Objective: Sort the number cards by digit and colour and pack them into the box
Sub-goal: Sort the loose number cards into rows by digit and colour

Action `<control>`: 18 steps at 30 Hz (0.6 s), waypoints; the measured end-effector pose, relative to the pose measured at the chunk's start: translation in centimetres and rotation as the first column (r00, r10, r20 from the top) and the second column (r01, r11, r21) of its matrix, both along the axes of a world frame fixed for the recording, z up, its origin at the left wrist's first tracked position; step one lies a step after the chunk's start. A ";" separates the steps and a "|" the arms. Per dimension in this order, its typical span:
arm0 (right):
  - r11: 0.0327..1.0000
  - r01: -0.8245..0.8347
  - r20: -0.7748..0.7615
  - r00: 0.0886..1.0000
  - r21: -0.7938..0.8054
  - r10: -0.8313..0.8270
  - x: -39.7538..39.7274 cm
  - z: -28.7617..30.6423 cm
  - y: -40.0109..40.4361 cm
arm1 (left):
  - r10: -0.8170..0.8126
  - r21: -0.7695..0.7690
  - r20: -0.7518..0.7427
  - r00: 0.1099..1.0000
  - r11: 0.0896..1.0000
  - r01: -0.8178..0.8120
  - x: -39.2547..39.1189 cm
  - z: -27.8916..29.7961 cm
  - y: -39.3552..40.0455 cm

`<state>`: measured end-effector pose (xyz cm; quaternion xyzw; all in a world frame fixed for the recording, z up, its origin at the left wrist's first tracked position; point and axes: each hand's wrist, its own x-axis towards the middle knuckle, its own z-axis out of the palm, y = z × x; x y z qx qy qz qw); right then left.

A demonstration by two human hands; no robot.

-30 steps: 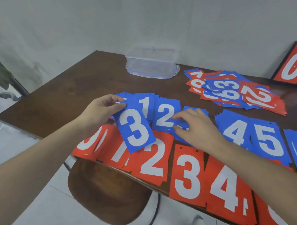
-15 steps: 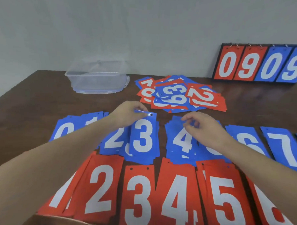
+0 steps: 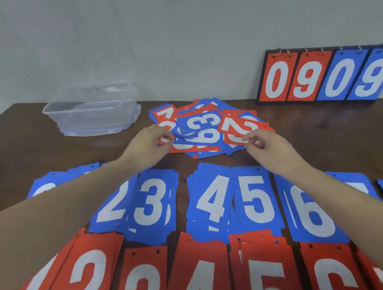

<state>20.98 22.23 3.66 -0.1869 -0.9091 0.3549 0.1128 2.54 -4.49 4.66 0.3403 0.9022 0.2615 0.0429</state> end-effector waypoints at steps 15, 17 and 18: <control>0.927 -0.110 0.044 0.994 0.359 0.101 -3.9 -1.3 5.0 | -0.036 -0.080 -0.047 0.998 0.996 0.032 -4.2 -2.1 7.7; 0.909 -0.184 0.005 0.981 0.373 0.196 -4.2 -1.8 4.5 | -0.123 -0.166 -0.016 0.992 0.979 0.118 -4.5 -2.7 7.1; 0.894 -0.220 0.003 0.971 0.390 0.237 -4.5 -2.0 4.1 | -0.150 -0.194 0.005 0.989 0.970 0.148 -4.6 -3.1 6.7</control>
